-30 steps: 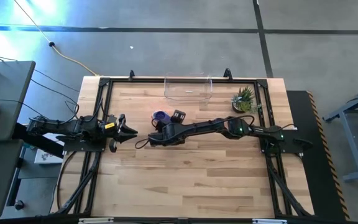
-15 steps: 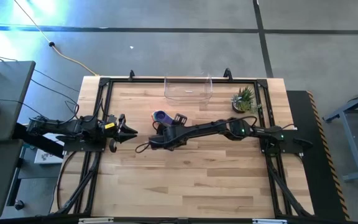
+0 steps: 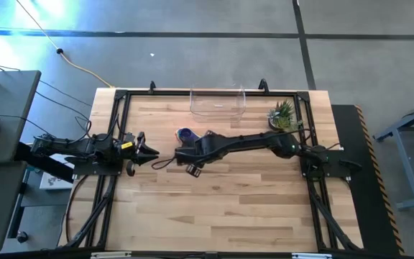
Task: Nest measuring cups in basket
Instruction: Put the nest of measuring cups into the transparent bin
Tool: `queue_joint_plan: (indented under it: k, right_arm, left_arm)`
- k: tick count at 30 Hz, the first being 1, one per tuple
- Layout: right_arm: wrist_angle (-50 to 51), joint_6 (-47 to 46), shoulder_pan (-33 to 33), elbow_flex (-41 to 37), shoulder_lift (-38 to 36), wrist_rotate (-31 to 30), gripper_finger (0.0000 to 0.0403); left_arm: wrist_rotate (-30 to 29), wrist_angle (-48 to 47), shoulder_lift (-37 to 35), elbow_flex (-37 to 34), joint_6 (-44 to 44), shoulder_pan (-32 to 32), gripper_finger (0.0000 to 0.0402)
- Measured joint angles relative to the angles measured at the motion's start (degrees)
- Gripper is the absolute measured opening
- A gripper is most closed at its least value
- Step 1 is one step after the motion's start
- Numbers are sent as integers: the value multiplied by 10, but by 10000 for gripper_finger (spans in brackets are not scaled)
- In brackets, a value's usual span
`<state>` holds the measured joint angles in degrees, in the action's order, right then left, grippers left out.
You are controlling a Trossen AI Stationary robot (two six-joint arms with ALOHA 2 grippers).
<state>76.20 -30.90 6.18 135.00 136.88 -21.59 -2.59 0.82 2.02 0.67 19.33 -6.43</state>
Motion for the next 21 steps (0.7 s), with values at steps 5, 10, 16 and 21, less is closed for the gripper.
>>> queue_joint_plan:
  k: [5, 10, 16, 21]
  right_arm:
    - [-4, 3, -18, 0, -31, 39, 178]
    - [-2, 19, -45, 0, -49, 88, 189]
    - [-4, 71, -87, 0, -52, 181, 242]
    - [-10, 117, -124, 0, -49, 232, 292]
  left_arm:
    - [0, 0, 0, 0, 0, 0, 71]
    - [0, 0, 0, 0, 0, 0, 71]
    - [0, 0, 0, 0, 0, 0, 71]
    - [0, 0, 0, 0, 0, 0, 71]
